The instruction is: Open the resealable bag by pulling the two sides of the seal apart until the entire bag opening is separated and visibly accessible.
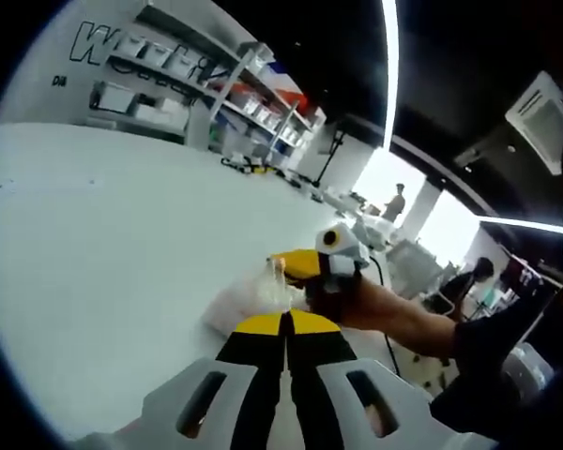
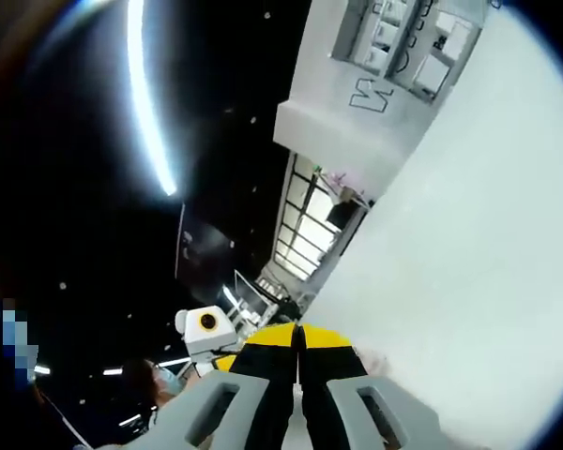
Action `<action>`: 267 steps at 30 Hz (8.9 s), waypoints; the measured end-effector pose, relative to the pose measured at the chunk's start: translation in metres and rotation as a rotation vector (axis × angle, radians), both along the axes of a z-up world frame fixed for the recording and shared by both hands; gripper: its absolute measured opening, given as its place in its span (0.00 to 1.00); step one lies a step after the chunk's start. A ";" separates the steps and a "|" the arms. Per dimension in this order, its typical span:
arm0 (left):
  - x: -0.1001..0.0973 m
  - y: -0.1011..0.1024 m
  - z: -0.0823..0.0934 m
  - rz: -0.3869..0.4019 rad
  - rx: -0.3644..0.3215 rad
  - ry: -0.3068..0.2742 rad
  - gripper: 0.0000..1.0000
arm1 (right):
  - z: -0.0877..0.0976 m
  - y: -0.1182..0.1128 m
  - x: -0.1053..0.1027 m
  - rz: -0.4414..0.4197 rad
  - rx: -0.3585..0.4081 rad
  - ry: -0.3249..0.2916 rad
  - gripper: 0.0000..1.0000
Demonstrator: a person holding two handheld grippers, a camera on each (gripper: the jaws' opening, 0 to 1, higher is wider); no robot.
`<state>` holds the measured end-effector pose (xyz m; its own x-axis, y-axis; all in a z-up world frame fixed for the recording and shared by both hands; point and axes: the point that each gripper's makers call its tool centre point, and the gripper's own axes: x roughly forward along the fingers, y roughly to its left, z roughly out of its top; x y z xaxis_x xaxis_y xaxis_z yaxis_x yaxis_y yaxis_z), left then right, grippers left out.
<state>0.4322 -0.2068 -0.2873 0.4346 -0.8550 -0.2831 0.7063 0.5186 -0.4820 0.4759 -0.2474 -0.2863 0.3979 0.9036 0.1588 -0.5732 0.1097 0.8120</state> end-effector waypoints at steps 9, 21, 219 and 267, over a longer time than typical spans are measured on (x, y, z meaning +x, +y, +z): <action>0.002 -0.001 0.001 -0.001 0.000 -0.036 0.01 | 0.000 0.000 0.001 0.006 0.003 0.009 0.00; 0.005 0.000 0.000 0.006 0.007 -0.040 0.01 | 0.000 0.000 0.003 0.010 0.010 0.017 0.00; -0.006 0.024 -0.015 0.101 0.110 -0.343 0.95 | 0.002 -0.003 0.004 0.002 0.043 0.050 0.00; -0.011 0.038 -0.026 0.133 0.187 -0.385 1.00 | 0.003 -0.008 0.011 -0.011 0.085 0.099 0.00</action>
